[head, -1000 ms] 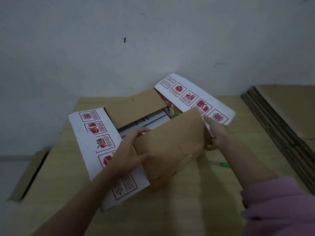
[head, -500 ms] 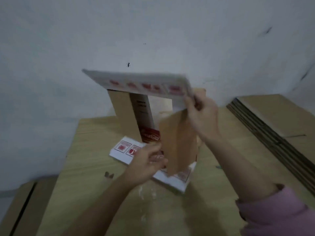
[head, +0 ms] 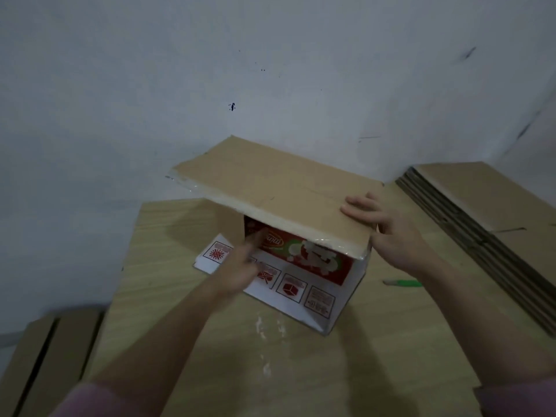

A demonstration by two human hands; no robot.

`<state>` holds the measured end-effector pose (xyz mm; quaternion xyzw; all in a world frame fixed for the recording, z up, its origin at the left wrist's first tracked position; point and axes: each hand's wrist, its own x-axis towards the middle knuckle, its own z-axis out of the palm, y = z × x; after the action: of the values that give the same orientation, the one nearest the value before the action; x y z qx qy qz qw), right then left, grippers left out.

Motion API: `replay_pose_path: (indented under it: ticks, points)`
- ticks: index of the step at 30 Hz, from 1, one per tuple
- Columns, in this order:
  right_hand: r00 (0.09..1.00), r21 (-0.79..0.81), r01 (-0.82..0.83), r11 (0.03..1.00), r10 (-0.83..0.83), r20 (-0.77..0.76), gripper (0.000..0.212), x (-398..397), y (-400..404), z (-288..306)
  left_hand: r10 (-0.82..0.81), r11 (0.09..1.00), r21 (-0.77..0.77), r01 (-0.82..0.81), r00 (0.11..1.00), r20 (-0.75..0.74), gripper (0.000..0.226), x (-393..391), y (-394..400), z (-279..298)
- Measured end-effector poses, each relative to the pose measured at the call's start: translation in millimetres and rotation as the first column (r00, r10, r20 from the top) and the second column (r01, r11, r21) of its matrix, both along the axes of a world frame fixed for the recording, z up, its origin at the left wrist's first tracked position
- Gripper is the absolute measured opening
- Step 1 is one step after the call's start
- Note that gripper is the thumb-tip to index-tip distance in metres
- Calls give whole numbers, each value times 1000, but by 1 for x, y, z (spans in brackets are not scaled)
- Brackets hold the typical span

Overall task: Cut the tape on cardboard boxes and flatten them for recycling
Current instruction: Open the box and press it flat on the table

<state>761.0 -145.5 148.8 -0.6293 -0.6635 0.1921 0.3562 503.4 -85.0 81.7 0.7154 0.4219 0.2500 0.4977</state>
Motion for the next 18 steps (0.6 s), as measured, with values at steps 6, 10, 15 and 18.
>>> replay_pose_path:
  ticks: [6, 10, 15, 18]
  points:
    - [995, -29, 23, 999, -25, -98, 58, 3, 4, 0, 165, 969, -215, -125, 970, 181, 57, 5, 48, 4]
    - [983, -80, 23, 997, -37, -179, 52, 4, 5, 7, 161, 973, -193, -123, 967, 195, 72, 0, 50, 2]
    - [970, -65, 31, 997, -46, -237, 46, 2, 9, 15, 497, 868, -155, -472, 819, 288, 48, -36, 56, -2]
    - [985, -48, -3, 999, -5, -172, 51, 4, 7, 12, 728, 678, -344, -649, 531, 434, 35, -74, 71, 10]
